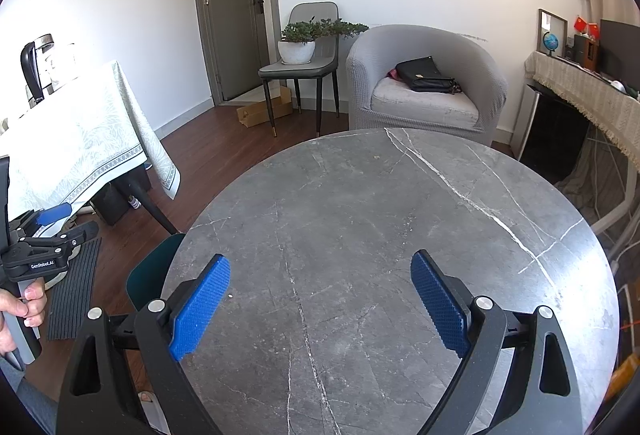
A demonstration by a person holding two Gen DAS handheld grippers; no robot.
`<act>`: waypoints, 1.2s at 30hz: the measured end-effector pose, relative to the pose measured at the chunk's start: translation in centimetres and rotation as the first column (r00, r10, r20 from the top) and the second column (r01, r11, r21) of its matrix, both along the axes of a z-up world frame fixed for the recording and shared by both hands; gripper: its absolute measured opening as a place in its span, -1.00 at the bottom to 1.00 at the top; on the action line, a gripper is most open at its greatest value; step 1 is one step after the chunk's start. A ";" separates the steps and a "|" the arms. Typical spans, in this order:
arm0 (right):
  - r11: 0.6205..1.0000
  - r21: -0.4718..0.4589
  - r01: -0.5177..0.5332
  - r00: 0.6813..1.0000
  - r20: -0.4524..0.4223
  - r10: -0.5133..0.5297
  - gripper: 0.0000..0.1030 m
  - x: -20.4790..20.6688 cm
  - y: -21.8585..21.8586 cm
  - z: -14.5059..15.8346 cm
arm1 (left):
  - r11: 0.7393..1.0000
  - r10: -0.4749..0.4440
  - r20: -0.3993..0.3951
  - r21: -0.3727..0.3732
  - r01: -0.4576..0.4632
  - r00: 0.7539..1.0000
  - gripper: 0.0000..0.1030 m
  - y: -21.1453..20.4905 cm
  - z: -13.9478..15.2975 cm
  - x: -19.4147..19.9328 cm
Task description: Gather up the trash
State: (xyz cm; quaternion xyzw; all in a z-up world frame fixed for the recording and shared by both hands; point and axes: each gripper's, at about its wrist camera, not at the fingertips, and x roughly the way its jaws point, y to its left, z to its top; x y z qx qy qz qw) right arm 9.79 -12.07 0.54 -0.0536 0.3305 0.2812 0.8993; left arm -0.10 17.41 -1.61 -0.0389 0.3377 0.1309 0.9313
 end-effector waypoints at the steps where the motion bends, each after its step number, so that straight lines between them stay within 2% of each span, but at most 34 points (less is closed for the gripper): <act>1: 1.000 -0.001 0.000 1.000 0.000 0.000 0.80 0.0 0.0 0.0 | 1.000 0.000 0.001 -0.001 0.000 1.000 0.91 0.0 0.0 0.0; 36: 1.000 -0.008 -0.003 1.000 0.000 0.003 0.80 -0.1 0.3 -0.3 | 1.000 -0.007 -0.001 -0.003 0.007 1.000 0.91 0.0 0.0 0.0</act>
